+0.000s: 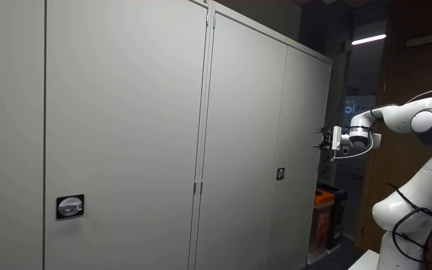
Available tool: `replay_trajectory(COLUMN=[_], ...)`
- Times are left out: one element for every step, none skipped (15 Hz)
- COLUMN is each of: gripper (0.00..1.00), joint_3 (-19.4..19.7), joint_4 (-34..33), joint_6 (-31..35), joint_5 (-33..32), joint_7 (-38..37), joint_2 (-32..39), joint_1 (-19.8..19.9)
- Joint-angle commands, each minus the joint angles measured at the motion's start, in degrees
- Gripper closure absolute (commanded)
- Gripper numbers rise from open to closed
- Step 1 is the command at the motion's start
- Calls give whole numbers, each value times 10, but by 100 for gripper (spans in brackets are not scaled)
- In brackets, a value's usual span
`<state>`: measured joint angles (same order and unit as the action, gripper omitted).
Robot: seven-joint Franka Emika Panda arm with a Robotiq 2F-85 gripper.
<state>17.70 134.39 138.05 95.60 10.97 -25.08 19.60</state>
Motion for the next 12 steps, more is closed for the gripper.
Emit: replay_trajectory(gripper=[0, 0, 0, 0, 0, 0, 0, 0, 0, 0, 0, 0], joint_3=[-11, -10, -9, -9, -8, -9, -11, -12, -14, -14, -16, -17], joint_4=[19, 21, 24, 27, 30, 36, 43, 50, 58, 65, 75, 83], joint_6=[-4, -9, -16, -22, -29, -37, -44, -55, -67, -80, -96, -111], joint_5=[-32, -45, -59, -76, -93, -110, -127, -144, -163, -180, -203, -223], joint_7=[-104, -133, -163, -194, -222, -248, -272, -293, -314, -330, -348, -361], joint_2=[-41, -46, -50, -54, -58, -63, -70, -77, -84, -90, -100, -109], joint_1=[11, 11, 11, 11, 12, 12, 13, 14, 16, 17, 20, 22])
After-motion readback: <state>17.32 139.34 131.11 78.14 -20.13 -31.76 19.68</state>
